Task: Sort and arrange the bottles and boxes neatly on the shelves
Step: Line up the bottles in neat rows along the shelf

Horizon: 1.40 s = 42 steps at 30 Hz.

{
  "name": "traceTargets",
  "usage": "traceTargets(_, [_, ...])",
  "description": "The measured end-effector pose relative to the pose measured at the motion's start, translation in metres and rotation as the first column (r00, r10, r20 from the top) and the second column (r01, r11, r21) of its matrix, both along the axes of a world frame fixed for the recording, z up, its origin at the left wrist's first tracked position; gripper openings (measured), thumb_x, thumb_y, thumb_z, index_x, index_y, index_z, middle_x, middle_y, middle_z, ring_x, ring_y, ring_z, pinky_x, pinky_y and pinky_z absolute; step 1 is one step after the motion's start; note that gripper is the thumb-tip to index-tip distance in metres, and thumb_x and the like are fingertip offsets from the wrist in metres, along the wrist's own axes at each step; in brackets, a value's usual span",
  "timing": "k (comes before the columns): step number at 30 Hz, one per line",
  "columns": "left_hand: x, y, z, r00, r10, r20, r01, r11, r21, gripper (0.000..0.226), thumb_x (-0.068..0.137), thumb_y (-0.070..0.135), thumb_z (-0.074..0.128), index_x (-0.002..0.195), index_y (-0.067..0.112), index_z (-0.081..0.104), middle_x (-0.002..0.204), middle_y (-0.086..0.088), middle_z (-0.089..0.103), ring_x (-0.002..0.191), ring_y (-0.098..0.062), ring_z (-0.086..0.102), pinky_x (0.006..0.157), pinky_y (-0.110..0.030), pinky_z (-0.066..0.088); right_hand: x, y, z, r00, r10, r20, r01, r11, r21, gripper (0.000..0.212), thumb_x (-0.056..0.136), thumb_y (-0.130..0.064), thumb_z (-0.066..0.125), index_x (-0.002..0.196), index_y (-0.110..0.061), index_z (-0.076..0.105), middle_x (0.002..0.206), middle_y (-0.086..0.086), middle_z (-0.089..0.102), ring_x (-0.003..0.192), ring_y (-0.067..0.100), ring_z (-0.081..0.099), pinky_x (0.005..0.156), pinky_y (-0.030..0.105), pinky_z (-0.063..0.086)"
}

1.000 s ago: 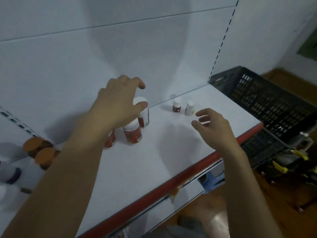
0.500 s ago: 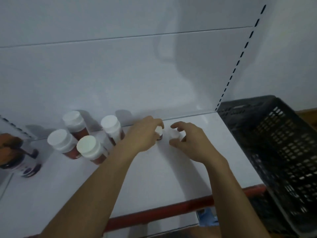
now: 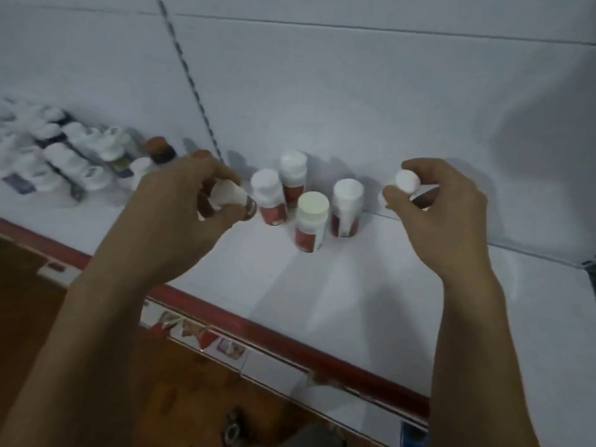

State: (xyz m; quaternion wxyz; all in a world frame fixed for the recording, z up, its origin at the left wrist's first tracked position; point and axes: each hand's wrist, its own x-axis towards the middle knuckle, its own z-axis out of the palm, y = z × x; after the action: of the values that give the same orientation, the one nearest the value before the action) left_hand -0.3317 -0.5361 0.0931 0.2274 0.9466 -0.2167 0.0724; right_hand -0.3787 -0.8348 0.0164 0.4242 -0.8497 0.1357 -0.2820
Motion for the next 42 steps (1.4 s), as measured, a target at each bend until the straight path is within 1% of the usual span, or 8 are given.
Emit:
traceTargets(5, [-0.003, 0.121, -0.027, 0.96, 0.281, -0.015, -0.282, 0.958, -0.058, 0.022, 0.088, 0.043, 0.068, 0.107, 0.037, 0.059, 0.098, 0.018, 0.058, 0.076, -0.003, 0.058, 0.062, -0.019, 0.041, 0.035, 0.105, 0.029, 0.975, 0.153, 0.162, -0.153, 0.988, -0.007, 0.031, 0.081, -0.047, 0.076, 0.109, -0.035, 0.071, 0.101, -0.019, 0.068, 0.074, 0.007, 0.066, 0.069, 0.015, 0.048])
traceTargets(10, [-0.022, 0.255, -0.037, 0.887, 0.461, 0.003, -0.455, 0.876, -0.159, 0.019, 0.087, 0.042, 0.071, 0.101, 0.037, 0.059, 0.091, 0.019, 0.059, 0.076, 0.001, 0.059, 0.058, -0.018, 0.04, 0.076, 0.231, 0.029, 0.909, 0.406, 0.097, -0.403, 0.914, -0.049, 0.027, 0.082, -0.046, 0.08, 0.105, -0.037, 0.073, 0.097, -0.016, 0.068, 0.073, 0.009, 0.065, 0.071, 0.031, 0.054])
traceTargets(15, [-0.047, 0.398, -0.048, 0.79, 0.613, -0.013, -0.604, 0.774, -0.187, 0.022, 0.084, 0.044, 0.074, 0.101, 0.036, 0.063, 0.094, 0.017, 0.061, 0.078, -0.003, 0.058, 0.061, -0.02, 0.041, 0.108, 0.371, 0.02, 0.804, 0.594, 0.005, -0.591, 0.8, -0.103, 0.02, 0.08, -0.044, 0.081, 0.097, -0.045, 0.071, 0.091, -0.019, 0.071, 0.073, 0.007, 0.063, 0.063, 0.01, 0.043])
traceTargets(21, [-0.078, 0.552, -0.051, 0.654, 0.754, -0.067, -0.747, 0.628, -0.219, 0.021, 0.084, 0.044, 0.072, 0.101, 0.039, 0.061, 0.099, 0.019, 0.06, 0.084, -0.001, 0.057, 0.065, -0.019, 0.041, 0.146, 0.527, 0.003, 0.69, 0.721, -0.063, -0.723, 0.686, -0.08, 0.025, 0.08, -0.037, 0.083, 0.103, -0.041, 0.073, 0.095, -0.025, 0.068, 0.077, -0.003, 0.063, 0.064, 0.0, 0.039])
traceTargets(26, [-0.08, 0.646, -0.067, 0.556, 0.828, -0.072, -0.803, 0.513, -0.304, 0.025, 0.08, 0.051, 0.067, 0.101, 0.039, 0.061, 0.097, 0.019, 0.06, 0.085, 0.002, 0.057, 0.066, -0.019, 0.041, 0.19, 0.649, -0.003, 0.546, 0.831, -0.109, -0.837, 0.536, -0.109, 0.021, 0.079, -0.035, 0.084, 0.097, -0.039, 0.073, 0.093, -0.014, 0.067, 0.077, 0.002, 0.063, 0.069, 0.015, 0.048])
traceTargets(34, [-0.004, 0.785, -0.125, 0.396, 0.917, -0.042, -0.873, 0.361, -0.328, 0.021, 0.086, 0.039, 0.075, 0.101, 0.034, 0.061, 0.096, 0.013, 0.059, 0.084, 0.0, 0.056, 0.067, -0.016, 0.042, 0.3, 0.867, -0.042, 0.233, 0.937, -0.26, -0.969, 0.2, -0.146, 0.018, 0.083, -0.038, 0.081, 0.095, -0.04, 0.068, 0.091, -0.027, 0.059, 0.086, -0.015, 0.055, 0.068, 0.008, 0.039])
traceTargets(39, [0.087, 0.877, -0.118, 0.372, 0.927, -0.036, -0.896, 0.349, -0.275, 0.024, 0.085, 0.045, 0.074, 0.102, 0.036, 0.06, 0.098, 0.013, 0.06, 0.084, 0.002, 0.057, 0.068, -0.018, 0.044, 0.386, 0.987, -0.026, 0.099, 0.943, -0.317, -0.986, 0.05, -0.16, 0.018, 0.082, -0.043, 0.081, 0.096, -0.036, 0.072, 0.089, -0.026, 0.063, 0.083, -0.016, 0.057, 0.067, 0.017, 0.04])
traceTargets(42, [0.133, 0.923, -0.111, 0.362, 0.932, -0.019, -0.9, 0.344, -0.269, 0.026, 0.082, 0.054, 0.068, 0.102, 0.043, 0.056, 0.099, 0.018, 0.059, 0.09, 0.005, 0.056, 0.07, -0.019, 0.047, 0.441, 1.036, -0.01, 0.078, 0.944, -0.32, -0.986, 0.027, -0.163, 0.018, 0.081, -0.043, 0.081, 0.095, -0.035, 0.074, 0.088, -0.025, 0.067, 0.084, -0.009, 0.061, 0.07, 0.02, 0.044])
